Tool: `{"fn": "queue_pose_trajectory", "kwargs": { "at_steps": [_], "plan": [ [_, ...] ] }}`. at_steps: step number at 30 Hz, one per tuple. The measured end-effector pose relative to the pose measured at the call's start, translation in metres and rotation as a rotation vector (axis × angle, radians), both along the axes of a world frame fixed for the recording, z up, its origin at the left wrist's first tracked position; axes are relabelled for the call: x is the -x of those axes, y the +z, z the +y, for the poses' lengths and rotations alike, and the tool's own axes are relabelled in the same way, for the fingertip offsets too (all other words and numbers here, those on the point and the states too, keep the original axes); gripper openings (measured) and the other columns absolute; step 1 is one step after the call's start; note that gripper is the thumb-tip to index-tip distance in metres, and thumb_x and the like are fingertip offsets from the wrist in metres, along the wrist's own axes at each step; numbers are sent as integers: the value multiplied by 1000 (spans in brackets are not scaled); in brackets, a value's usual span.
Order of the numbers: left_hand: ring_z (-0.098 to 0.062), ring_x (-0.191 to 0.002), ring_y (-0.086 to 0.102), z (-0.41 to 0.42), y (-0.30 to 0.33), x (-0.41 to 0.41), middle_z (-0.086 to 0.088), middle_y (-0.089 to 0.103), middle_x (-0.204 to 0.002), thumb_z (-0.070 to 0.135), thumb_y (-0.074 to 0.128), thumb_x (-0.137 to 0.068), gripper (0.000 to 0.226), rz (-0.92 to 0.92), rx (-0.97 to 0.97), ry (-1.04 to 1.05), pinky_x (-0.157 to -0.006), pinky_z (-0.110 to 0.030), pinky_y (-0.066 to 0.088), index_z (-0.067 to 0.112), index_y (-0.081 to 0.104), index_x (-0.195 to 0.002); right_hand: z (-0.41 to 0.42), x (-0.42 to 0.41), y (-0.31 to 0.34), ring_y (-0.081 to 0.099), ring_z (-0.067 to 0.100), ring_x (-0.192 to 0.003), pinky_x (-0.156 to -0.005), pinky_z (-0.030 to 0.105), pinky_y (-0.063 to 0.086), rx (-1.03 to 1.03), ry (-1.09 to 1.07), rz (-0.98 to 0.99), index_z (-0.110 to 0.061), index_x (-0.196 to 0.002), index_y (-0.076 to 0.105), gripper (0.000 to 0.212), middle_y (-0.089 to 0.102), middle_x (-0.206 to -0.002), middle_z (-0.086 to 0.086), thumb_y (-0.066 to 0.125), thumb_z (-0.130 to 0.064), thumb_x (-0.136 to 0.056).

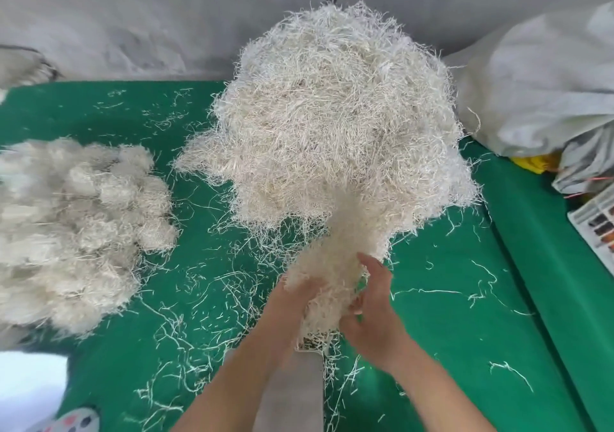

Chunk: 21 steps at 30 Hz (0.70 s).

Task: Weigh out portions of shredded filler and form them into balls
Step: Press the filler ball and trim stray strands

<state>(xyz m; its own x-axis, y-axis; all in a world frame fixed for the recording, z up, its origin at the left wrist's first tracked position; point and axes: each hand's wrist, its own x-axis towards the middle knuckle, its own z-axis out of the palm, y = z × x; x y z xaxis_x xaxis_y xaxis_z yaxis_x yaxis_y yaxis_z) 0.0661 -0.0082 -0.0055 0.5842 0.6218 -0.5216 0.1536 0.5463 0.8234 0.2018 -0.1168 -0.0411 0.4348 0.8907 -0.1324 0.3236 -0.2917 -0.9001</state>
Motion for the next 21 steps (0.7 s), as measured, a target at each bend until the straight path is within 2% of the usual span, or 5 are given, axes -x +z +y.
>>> {"fn": "queue_pose_trajectory", "kwargs": {
  "at_steps": [3, 8, 10, 15, 21],
  "plan": [
    [-19, -105, 75, 1, 19, 13, -1, 77, -114, 43, 71, -87, 49, -15, -79, -166, -80, -30, 62, 20, 63, -129, 9, -13, 13, 67, 7, -92, -79, 31, 60, 65, 168, -333, -60, -155, 2, 109, 14, -149, -27, 72, -21, -82],
    [-19, -104, 73, 2, 28, 24, 6, 78, -107, 35, 70, -96, 27, 144, -214, -70, -80, -26, 55, 25, 67, -121, 29, -33, 28, 50, 7, -60, -50, 27, 50, 225, 47, -747, -37, -127, 53, 52, 40, -127, -7, 62, -5, -87],
    [-24, -100, 73, 5, 28, 31, -1, 78, -104, 33, 69, -96, 25, 203, -214, 52, -71, -24, 58, 20, 68, -117, 34, -47, 30, 51, 3, -59, -45, 19, 40, 278, -7, -756, -37, -129, 58, 52, 44, -126, -7, 56, -3, -90],
    [-9, -82, 75, 10, 31, 55, 8, 79, -95, 21, 77, -92, 21, 282, -369, -121, -71, -16, 56, 23, 68, -111, 50, -60, 21, 64, 16, -69, -58, 30, 61, 350, -76, -555, -28, -140, 61, 47, 47, -130, 7, 48, -3, -102],
    [-9, -86, 75, -1, 42, 71, 15, 78, -101, 30, 77, -91, 23, 309, -487, -279, -74, -21, 62, 39, 64, -108, 70, -71, 9, 48, 11, -43, -36, 23, 39, 258, -268, -129, -26, -130, 69, 61, 69, -118, 7, 43, 13, -92]
  ]
}}
